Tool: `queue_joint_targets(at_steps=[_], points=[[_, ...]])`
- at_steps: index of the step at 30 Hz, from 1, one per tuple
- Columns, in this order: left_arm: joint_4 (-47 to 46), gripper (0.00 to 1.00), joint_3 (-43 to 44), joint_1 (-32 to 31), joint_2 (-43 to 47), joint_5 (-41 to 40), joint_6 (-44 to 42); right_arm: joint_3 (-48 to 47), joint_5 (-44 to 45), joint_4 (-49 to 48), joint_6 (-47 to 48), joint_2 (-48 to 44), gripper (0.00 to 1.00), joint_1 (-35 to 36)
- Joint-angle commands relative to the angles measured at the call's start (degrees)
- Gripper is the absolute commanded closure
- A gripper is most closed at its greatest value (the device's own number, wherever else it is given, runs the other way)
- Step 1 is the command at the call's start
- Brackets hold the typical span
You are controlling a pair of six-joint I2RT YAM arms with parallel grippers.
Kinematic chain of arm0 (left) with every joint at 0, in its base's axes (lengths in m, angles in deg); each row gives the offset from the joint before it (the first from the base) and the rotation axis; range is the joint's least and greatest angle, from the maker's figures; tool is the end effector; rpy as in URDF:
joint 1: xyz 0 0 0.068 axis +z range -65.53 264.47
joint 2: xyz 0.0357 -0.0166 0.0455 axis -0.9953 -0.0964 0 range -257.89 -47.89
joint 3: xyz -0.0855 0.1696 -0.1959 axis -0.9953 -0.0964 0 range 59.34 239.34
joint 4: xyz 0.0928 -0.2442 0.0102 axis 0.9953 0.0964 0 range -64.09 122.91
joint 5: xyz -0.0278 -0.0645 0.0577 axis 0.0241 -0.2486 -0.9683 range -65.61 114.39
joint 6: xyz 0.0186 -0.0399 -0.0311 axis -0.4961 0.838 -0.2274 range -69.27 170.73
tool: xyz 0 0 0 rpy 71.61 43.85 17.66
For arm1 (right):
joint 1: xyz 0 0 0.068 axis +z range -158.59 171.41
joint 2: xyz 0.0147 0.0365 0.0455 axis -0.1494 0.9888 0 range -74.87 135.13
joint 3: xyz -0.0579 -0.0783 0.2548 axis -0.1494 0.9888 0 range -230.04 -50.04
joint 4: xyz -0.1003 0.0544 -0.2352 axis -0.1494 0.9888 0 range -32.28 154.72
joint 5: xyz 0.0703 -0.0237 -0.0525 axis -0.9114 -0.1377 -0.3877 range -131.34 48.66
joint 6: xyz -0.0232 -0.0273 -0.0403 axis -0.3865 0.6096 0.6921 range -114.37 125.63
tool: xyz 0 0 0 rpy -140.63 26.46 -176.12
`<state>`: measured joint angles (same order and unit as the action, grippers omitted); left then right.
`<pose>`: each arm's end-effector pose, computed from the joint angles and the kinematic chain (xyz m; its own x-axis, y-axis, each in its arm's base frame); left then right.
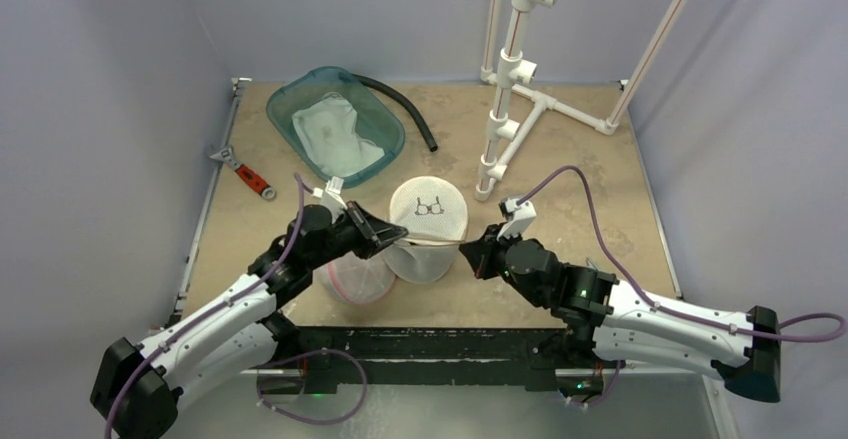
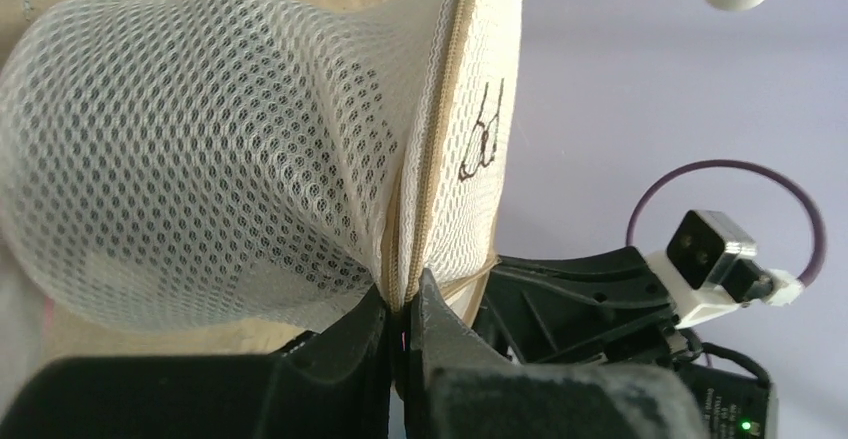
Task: Unzip the laundry bag and remove the bra
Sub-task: Unzip the laundry bag at the center of the board.
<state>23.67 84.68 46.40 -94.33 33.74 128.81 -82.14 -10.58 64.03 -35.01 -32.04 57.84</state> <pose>0.1472 -0.1225 0.2374 -0.7662 -0.6262 -0.1441 -0.0984 0.3360 -0.9367 0.0880 0.1560 0.2755 -0.4745 0.3119 -0.8232 -0.3731 0.7757 0.5089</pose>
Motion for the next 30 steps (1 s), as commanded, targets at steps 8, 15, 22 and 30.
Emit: queue_joint_targets(at_steps=[8,15,22,30], points=[[12.6,0.24,8.7,4.4,-0.5,-1.2,-6.7,-1.3,5.6,4.7,0.2,-2.4,1.00,-0.7],[19.2,0.22,14.0,1.6,5.4,-8.2,2.1,-0.1,5.4,2.3,-0.6,-1.5,1.00,-0.6],[14.7,0.22,16.3,-17.7,-1.6,-27.9,10.2,0.3,5.8,2.2,-0.4,-1.6,1.00,-0.6],[9.4,0.21,19.4,-33.5,-14.0,-45.2,17.9,0.7,5.5,2.8,-0.2,-3.0,1.00,-0.7]])
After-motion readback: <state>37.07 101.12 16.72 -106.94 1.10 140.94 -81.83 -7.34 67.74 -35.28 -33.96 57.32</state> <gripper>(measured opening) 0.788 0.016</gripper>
